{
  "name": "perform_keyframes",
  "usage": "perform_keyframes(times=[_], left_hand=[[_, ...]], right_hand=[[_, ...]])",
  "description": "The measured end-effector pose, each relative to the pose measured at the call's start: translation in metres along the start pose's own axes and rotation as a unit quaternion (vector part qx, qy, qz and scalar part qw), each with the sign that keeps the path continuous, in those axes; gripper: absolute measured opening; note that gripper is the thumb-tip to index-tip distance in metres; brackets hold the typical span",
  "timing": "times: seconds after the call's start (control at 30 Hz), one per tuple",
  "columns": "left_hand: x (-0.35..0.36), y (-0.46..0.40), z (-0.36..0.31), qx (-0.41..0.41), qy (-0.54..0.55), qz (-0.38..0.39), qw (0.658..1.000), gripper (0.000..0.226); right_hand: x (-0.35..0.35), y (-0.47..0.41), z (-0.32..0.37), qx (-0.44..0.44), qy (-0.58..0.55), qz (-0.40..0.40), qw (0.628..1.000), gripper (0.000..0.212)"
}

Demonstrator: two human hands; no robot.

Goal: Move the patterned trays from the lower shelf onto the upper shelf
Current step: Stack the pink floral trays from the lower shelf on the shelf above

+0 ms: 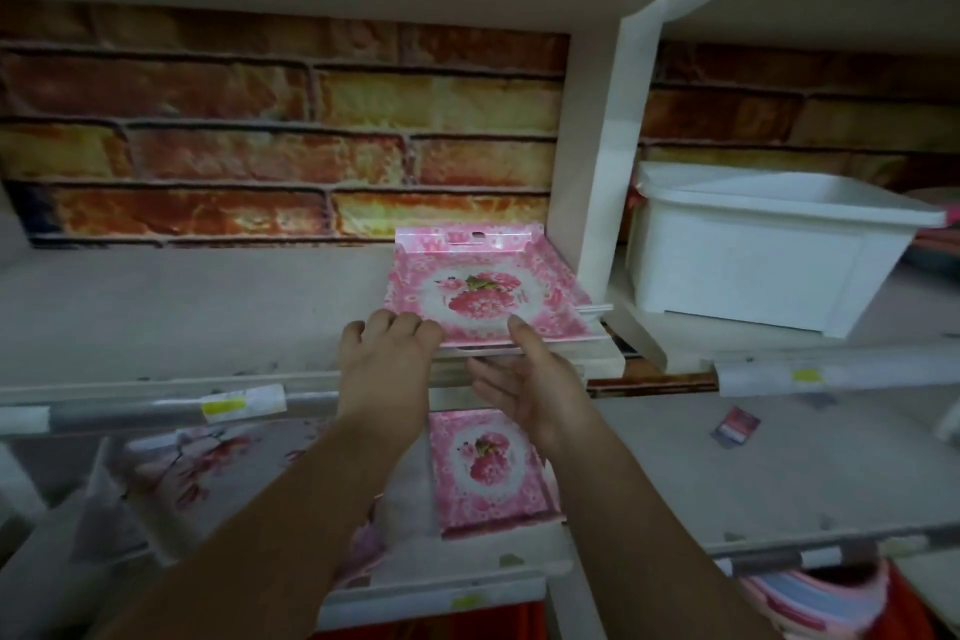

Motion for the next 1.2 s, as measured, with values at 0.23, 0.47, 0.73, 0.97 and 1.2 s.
perform_keyframes(times=[0.23,0.47,0.73,0.97,1.2], left_hand=[[0.011,-0.021,-0.013,0.023,0.027,-0.026,0.999,0.051],[0.019,-0.047,-0.027,0.029,0.048,-0.015,0.998,0.063],[0.048,-0.062,-0.037,0.018,0.029,0.017,0.999,0.085],[0.067,-0.076,-0.037,0.008,0.05,0.036,0.998,0.094],[0.112,-0.077,-0.054,0.033,0.094,0.152,0.983,0.091]], right_hand=[[-0.008,-0.009,0.002,0.094,0.096,0.002,0.991,0.081],[-0.011,-0.03,0.024,0.078,0.125,0.019,0.989,0.078],[-0.02,-0.062,0.031,0.06,0.118,0.015,0.991,0.08],[-0.028,-0.088,0.037,0.05,0.148,0.012,0.988,0.083],[-0.05,-0.109,0.032,0.086,0.103,-0.051,0.99,0.061]])
Point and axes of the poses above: each hand's wrist, its own y-axis away from the middle knuckle, its own x-axis out of the palm, z = x × y, the point moved 10 cm from there along -y, towards the middle knuckle, and after that the axes turned 5 degrees about -y, right-handed, at the moved point
